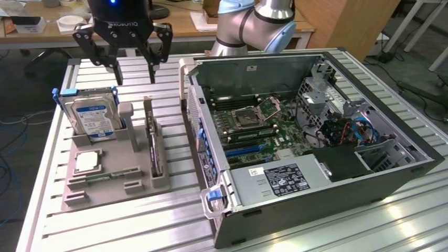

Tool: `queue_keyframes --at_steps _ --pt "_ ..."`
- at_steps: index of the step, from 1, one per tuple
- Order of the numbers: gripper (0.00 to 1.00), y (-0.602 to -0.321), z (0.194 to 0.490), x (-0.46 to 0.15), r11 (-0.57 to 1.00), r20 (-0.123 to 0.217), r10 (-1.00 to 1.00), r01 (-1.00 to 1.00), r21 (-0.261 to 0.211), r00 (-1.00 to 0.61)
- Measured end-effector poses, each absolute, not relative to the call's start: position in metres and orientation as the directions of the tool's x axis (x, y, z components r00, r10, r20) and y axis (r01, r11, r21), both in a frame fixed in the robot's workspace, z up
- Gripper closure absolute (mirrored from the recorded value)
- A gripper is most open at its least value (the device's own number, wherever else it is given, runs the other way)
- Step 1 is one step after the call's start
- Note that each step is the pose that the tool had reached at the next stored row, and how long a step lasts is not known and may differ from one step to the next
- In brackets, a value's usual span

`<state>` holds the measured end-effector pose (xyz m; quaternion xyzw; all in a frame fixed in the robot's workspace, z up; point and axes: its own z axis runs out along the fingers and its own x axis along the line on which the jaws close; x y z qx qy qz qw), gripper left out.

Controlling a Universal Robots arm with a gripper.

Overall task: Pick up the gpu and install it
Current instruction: 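Pick up the gpu and move the gpu toward the slot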

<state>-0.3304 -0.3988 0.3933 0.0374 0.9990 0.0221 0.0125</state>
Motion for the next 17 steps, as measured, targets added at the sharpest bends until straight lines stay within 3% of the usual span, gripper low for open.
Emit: queue_keyframes --at_steps 1,2,17 --pt "0.42 -0.3989 0.3933 -0.3304 0.996 -0.023 0.075 0.074 0.045 -0.997" --pt "0.35 -0.3989 0.3933 -0.3304 0.996 -0.023 0.075 0.074 0.045 -0.997" --pt "0.35 -0.4028 0.3837 -0.3310 0.998 -0.024 0.037 0.036 0.045 -0.999"
